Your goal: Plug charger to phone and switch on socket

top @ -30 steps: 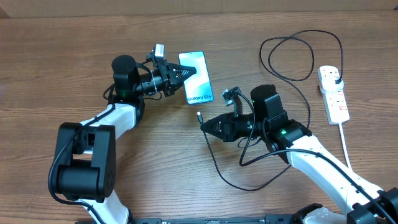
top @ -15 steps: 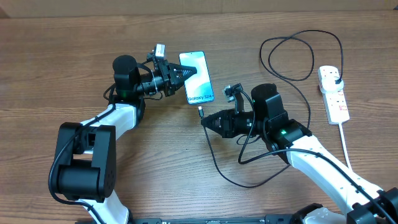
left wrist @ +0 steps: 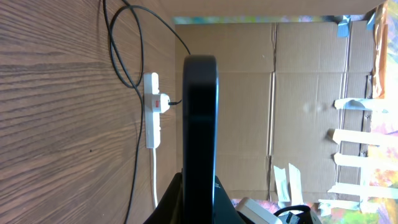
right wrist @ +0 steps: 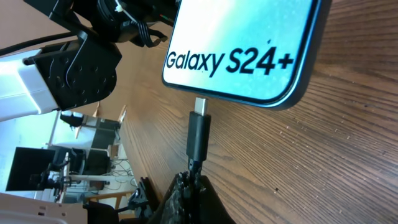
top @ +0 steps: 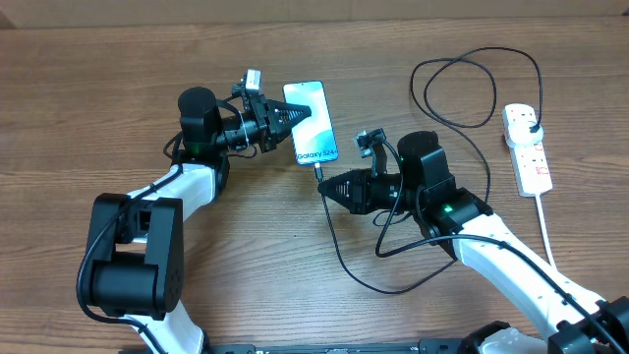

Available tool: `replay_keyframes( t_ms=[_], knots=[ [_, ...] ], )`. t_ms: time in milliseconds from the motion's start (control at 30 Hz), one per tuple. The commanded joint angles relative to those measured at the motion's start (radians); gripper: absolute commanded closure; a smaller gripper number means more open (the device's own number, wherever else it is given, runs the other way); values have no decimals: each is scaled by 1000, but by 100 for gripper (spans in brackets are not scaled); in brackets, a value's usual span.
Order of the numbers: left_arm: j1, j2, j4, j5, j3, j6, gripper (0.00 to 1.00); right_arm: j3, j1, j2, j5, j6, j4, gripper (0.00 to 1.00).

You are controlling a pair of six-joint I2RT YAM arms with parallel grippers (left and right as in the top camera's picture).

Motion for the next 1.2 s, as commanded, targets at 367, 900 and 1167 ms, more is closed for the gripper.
replay_keyframes(
  t_ms=[367,900,1167],
  knots=[
    [-4,1,8,26,17,20,96,-7,-5,-19,44,31,8,96],
    [-4,1,8,29,17,42,96,-7,-5,-19,47,57,19,96],
    [-12,1,8,31,17,73,96,-7,-5,-19,48,80,44,96]
  ],
)
